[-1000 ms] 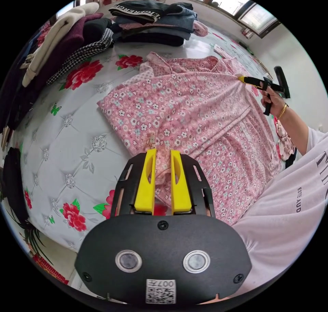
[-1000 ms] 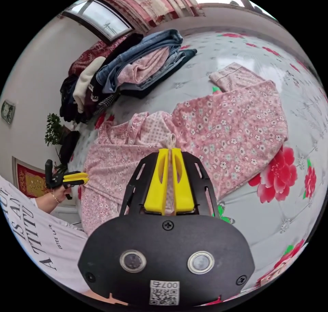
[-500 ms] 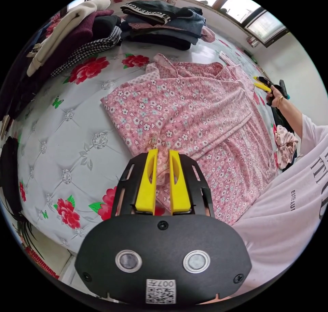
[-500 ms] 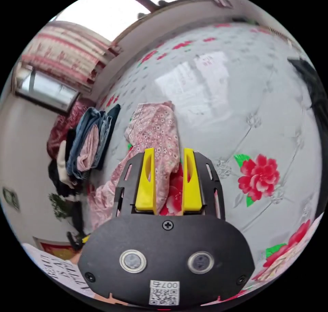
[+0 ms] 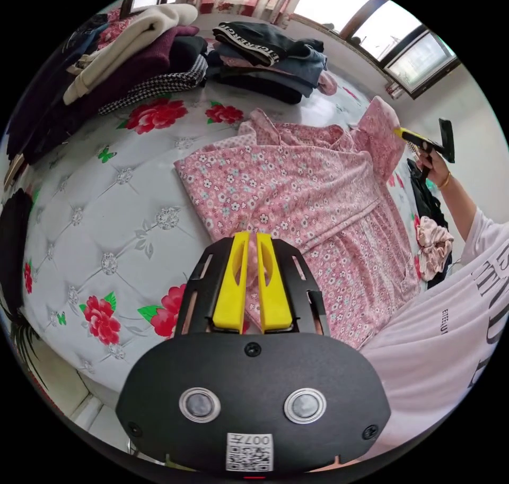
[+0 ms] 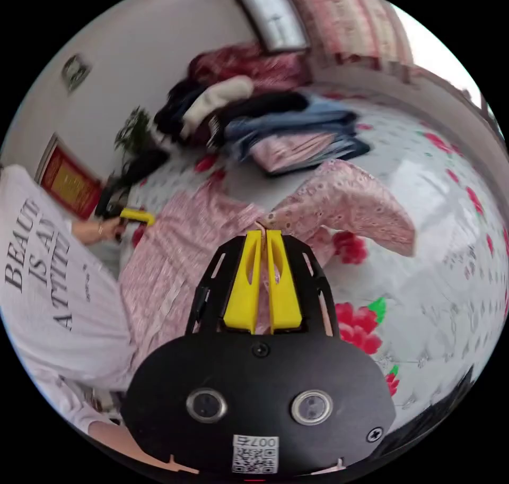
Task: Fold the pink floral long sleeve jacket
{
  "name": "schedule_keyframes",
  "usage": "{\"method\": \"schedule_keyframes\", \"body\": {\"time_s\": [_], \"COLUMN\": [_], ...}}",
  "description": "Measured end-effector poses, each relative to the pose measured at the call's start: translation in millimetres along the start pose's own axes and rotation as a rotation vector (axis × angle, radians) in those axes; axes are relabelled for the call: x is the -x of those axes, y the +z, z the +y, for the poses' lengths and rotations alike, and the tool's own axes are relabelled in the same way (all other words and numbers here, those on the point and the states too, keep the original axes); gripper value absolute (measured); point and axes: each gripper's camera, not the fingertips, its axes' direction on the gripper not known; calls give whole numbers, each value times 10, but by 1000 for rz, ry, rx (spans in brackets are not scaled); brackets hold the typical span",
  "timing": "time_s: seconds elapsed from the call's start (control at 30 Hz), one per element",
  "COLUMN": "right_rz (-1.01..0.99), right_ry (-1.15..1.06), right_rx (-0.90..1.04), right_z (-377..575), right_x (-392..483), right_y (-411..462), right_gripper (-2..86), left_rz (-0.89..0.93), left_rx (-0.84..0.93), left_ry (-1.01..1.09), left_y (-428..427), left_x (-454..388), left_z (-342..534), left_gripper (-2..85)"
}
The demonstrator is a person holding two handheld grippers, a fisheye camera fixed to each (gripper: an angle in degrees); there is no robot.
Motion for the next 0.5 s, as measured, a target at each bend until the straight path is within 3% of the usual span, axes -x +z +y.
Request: {"method": "schedule_keyframes", "body": {"time_s": [0.07,0.13,0.27,0.5], "right_rz": [-91,-55,-29,-86], "right_ry": [-37,7,249,887], "right_rx": [205,214,-55,-243], "right_z": [23,93,203,858], "right_x": [230,241,-88,-943], "right_y": [461,579,308,420], "right_gripper": [35,51,81,102], "left_rz": [-9,6,23,70], "left_rx": [3,-18,-30,-16], "left_ry": [-3,-5,-19,-82], "left_y": [-47,-143,-253,-299], "left_x": [70,149,269,554], "left_z": [23,69,150,230], "left_gripper": [-4,-7,-8,-9]}}
